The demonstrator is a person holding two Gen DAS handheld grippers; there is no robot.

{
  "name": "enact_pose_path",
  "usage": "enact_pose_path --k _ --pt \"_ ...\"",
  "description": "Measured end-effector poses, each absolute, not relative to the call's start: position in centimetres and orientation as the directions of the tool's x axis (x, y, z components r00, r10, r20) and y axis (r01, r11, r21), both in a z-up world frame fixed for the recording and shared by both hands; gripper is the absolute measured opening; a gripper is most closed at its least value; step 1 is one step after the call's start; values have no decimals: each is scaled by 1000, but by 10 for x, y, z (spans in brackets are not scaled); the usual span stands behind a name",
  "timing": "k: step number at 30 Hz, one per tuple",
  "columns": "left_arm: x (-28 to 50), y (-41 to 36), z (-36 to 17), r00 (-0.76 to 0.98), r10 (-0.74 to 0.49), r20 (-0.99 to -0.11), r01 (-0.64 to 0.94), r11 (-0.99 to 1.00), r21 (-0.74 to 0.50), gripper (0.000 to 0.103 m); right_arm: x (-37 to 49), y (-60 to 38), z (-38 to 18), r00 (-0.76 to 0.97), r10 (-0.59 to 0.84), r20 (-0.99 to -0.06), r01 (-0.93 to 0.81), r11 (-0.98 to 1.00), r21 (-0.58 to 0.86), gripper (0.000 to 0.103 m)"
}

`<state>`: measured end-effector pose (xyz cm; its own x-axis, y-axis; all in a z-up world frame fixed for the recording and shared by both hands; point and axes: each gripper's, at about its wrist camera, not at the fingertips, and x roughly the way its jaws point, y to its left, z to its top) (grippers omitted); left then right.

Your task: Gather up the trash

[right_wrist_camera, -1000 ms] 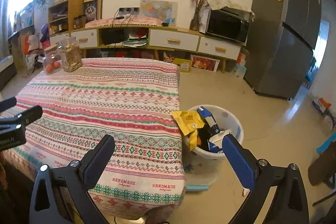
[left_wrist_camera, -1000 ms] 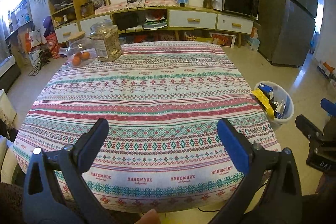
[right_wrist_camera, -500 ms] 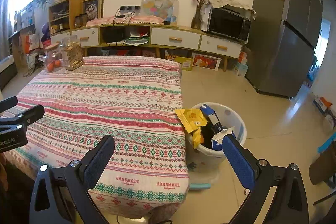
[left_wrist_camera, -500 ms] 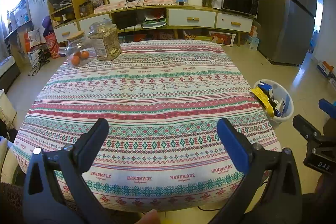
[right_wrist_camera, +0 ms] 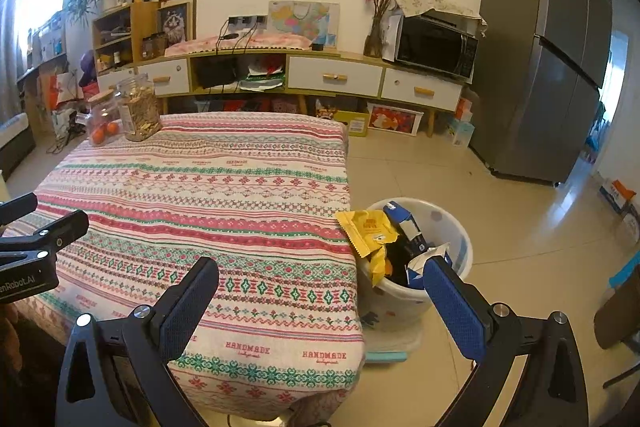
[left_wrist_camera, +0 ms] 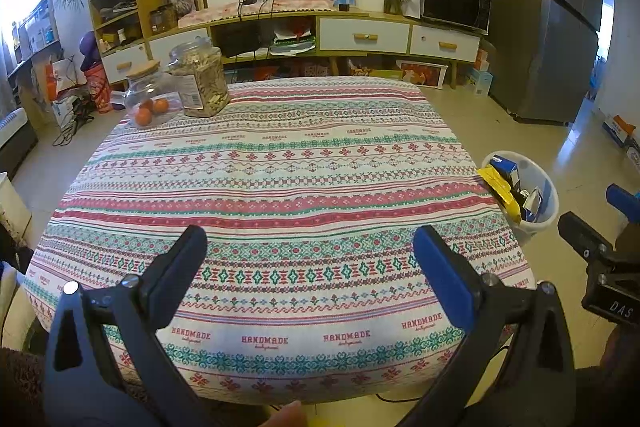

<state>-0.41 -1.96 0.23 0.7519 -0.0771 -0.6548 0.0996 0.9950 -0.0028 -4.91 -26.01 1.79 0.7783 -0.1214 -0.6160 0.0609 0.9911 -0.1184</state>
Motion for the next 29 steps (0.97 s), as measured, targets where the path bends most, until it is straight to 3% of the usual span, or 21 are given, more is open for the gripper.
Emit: enact_pose_path --k 25,29 --pt "-4 -23 4 744 -93 -662 117 993 -8 102 -49 -259 18 778 -120 -617 63 992 -113 103" --pt "2 -22 7 712 -111 -693 144 990 -11 102 -58 -279 8 776 -160 -610 155 986 -61 103"
